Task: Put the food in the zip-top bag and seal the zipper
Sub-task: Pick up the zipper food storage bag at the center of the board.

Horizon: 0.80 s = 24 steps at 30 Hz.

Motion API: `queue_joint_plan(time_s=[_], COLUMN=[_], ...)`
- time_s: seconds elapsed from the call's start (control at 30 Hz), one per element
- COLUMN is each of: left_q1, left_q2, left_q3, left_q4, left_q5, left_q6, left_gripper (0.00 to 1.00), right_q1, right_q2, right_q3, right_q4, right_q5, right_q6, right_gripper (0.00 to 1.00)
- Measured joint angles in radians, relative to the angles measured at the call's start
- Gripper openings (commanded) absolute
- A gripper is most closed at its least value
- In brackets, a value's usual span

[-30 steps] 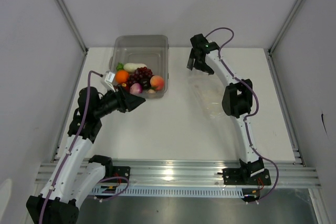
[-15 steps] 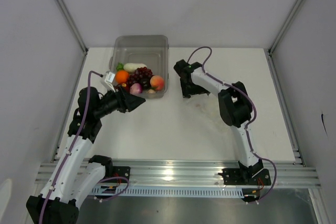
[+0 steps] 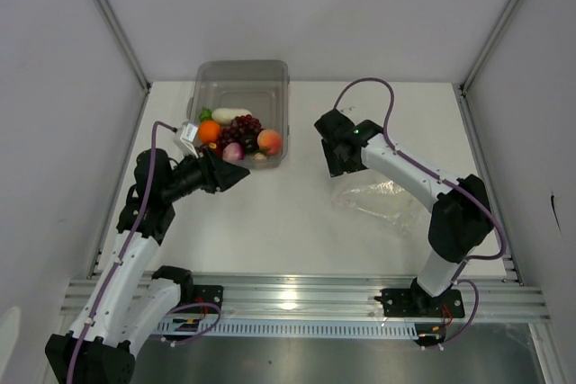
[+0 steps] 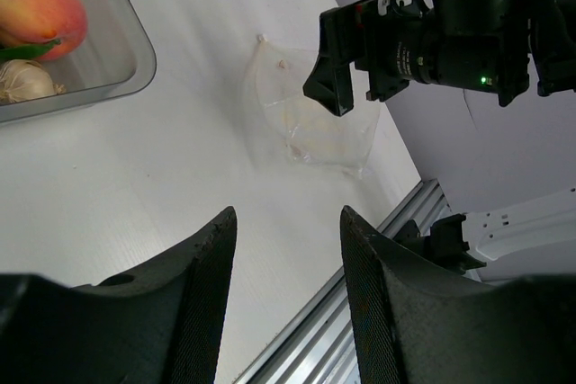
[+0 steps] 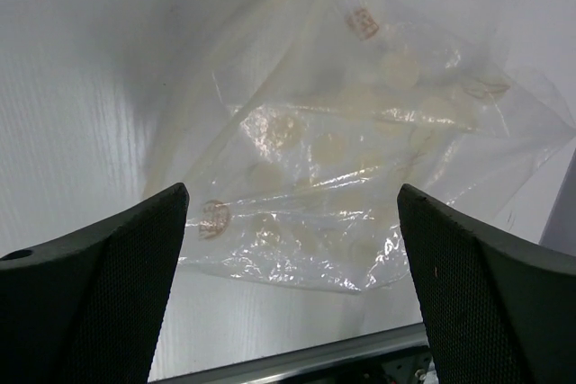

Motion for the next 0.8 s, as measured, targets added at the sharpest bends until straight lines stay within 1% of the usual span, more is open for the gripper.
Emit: queue_joint_plan(time_s=[0.1,0.2,0.33,0.47,0.57,0.6,0.67,0.8], left_q1=[0.0,0.0,0.0,0.0,-0.001,-0.001,-0.001,-0.001], left_q2=[-0.001,-0.002,-0.004,-0.006,-0.009,-0.009,-0.009,-0.009], left_q3=[-0.002,-0.002,-0.003,-0.006,-0.011,-0.013,-0.018,-0.025], left_q4=[0.0,0.0,0.0,0.0,0.001,0.001,0.001,0.005], left_q5=[0.0,0.0,0.0,0.0,0.003,0.003,0.007,0.011], left_q6=[0.0,0.0,0.0,0.0,0.0,0.0,0.0,0.0], left_gripper=[0.53,0.53,0.53,0.53,0.53,0.53,0.53,0.53], right_q1=[0.001,0.003,0.011,0.021,0.026,0.026,0.026,0.025], right_q2=[-0.005,0.04,0.166,0.309,0.378,0.393,0.418,0.422], right_q3=[-0.024,0.001,0.107,0.223,0.259,0.262,0.265,0.265], right_q4=[-0.006,-0.019,-0.058,-0.122,-0.166,-0.183,-0.218,-0.247], right_q5=[0.001,0.017,0.064,0.124,0.156,0.164,0.183,0.208], right_q6=[-0.007,-0.001,0.039,0.113,0.165,0.18,0.222,0.269], right_gripper=[0.99,0.99,1.0,0.99,0.97,0.93,0.88,0.84])
